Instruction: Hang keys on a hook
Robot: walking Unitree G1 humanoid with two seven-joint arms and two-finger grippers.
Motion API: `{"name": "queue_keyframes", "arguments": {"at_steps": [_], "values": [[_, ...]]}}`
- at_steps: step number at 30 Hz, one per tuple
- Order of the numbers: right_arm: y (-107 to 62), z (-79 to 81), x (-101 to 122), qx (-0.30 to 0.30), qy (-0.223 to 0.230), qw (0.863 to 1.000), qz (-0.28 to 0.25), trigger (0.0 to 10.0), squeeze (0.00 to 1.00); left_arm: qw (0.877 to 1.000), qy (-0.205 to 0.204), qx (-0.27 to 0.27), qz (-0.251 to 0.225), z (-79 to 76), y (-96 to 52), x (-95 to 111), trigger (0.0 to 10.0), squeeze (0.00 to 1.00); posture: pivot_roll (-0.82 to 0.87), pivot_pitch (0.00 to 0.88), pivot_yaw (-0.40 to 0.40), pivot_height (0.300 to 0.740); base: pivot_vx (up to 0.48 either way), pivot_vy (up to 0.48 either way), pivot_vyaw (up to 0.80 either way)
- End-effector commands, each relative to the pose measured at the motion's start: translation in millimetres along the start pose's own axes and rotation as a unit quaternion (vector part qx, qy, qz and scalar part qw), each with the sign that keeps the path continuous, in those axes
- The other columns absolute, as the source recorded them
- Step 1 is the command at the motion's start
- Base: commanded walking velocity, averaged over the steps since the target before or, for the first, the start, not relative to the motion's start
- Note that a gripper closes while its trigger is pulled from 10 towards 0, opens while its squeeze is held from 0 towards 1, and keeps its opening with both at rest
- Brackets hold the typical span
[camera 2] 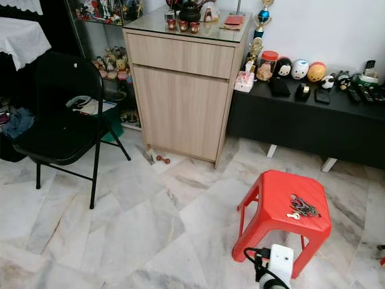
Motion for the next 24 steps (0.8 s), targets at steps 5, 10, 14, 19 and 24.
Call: {"name": "queue_keyframes", "arguments": {"at_steps": [5, 10, 14, 19, 24], "values": [[-3.9, 0.6, -31.7, 0.01, -0.005, 0.997, 0.079, 10.0, 0.0, 1.0, -0.011, -0.006, 0.006, -6.6, -0.3, -5.0, 10.0, 0.0, 0.23, 0.0, -0.098, 0.74, 0.0, 0.0, -0.22], [-5.5, -9.4, -36.3, 0.008, -0.002, 0.996, 0.085, 10.0, 0.0, 1.0, -0.013, -0.006, 0.007, -6.7, -0.1, -4.7, 10.0, 0.0, 0.21, 0.0, -0.098, 0.74, 0.0, 0.0, -0.62], [-8.1, -20.3, -42.1, 0.009, -0.007, 0.995, 0.094, 10.0, 0.0, 1.0, -0.018, -0.006, 0.006, -8.0, 0.1, -4.1, 10.0, 0.0, 0.21, 0.0, -0.102, 0.74, 0.0, 0.0, -0.62], [-8.4, -25.5, -42.1, 0.008, -0.011, 0.995, 0.095, 10.0, 0.0, 1.0, -0.006, -0.01, 0.007, -9.7, 0.7, -3.0, 10.0, 0.0, 0.22, 0.0, -0.104, 0.74, 0.0, 0.0, -0.62], [-7.5, -18.0, -40.1, 0.012, -0.005, 0.996, 0.088, 10.0, 0.0, 1.0, 0.01, -0.009, 0.009, -9.1, 1.2, -1.7, 10.0, 0.0, 0.21, 0.0, -0.1, 0.74, 0.0, -0.288, -0.62]]}}
Point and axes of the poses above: a point about 5 cm out from each wrist's last joint towards the gripper, its own y axis pointing out of the wrist towards the gripper, its own x axis along the axis of the wrist's last joint, z = x × y, the point moved 6 cm from there along y, pointing out of the wrist towards the gripper, and after that the axes turned 13 degrees about -y, right-handed, at the moved point
